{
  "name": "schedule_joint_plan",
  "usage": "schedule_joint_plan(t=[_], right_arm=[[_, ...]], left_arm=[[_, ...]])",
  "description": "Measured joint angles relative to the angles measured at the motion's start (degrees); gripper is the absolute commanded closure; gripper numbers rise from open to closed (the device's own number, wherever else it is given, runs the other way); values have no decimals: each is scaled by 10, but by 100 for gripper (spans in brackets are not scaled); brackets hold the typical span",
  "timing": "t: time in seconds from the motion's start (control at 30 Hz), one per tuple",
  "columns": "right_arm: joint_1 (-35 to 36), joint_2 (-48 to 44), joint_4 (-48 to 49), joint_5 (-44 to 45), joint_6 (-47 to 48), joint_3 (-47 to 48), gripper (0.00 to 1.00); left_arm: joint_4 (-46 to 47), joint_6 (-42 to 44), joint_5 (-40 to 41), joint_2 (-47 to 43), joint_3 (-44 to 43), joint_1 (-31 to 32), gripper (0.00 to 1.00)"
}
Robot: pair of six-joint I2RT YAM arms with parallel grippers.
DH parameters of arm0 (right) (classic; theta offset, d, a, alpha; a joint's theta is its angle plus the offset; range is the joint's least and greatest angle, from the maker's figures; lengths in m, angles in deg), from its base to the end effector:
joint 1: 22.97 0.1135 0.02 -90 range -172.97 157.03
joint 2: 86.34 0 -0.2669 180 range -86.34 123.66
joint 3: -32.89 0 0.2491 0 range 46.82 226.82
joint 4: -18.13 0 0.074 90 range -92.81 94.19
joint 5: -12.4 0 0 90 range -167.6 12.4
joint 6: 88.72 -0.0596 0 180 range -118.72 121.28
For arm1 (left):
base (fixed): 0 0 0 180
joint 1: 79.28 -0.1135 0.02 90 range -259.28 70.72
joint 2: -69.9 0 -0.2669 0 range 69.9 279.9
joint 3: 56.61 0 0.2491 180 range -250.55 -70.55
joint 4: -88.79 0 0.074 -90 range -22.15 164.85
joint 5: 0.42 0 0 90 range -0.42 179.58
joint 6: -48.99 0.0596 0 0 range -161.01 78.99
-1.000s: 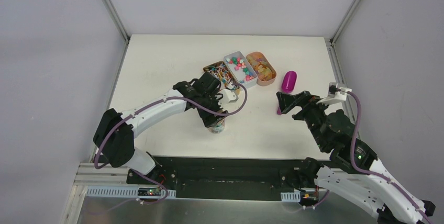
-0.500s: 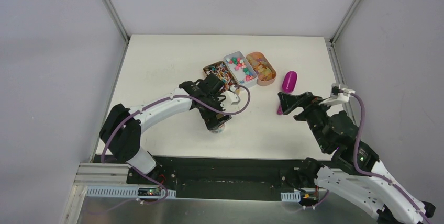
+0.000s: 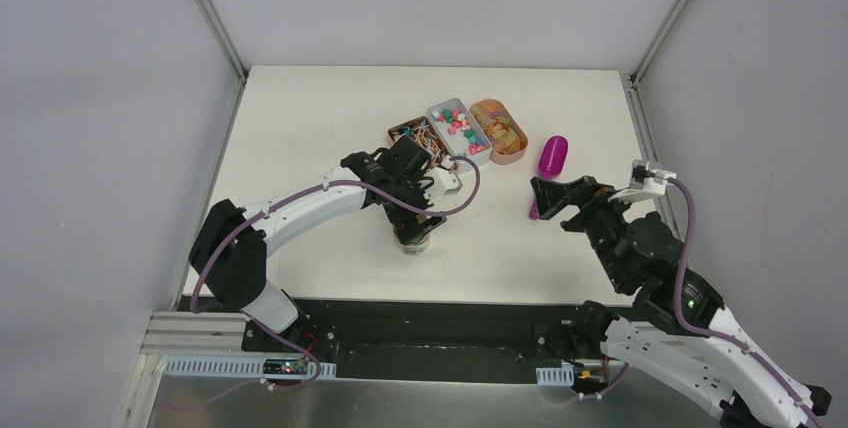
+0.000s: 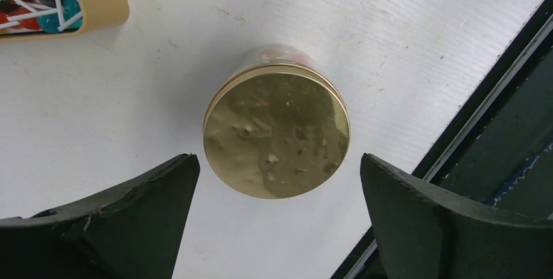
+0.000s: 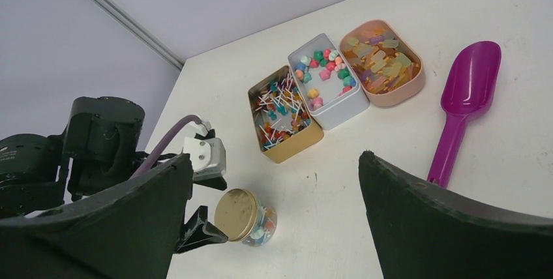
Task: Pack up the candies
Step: Close the bottle lid on the packing bottle.
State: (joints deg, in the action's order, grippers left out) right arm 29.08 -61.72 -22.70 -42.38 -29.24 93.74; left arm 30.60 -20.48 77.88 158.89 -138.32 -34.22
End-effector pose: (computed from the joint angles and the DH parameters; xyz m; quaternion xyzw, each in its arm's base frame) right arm 0.0890 0.0582 0.3621 0.0707 0.7265 0.2594 0.6324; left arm 0.2156 -0.2332 0.2284 0.5447 0.8054 -0.1422 0.1853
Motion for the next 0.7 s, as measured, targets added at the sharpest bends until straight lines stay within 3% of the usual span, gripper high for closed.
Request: schedule_joint_plan(t=[0.23, 0.43, 0.7], right_arm=[[0, 8, -5, 1, -17, 0, 0], [0, 28, -8, -1, -42, -2, 0], [0, 51, -17, -14, -74, -14, 2]], left_arm=[[38, -23, 10, -47, 0, 0, 1], [123, -74, 97, -131, 11, -2, 1], [213, -242, 240, -230, 59, -86, 1]])
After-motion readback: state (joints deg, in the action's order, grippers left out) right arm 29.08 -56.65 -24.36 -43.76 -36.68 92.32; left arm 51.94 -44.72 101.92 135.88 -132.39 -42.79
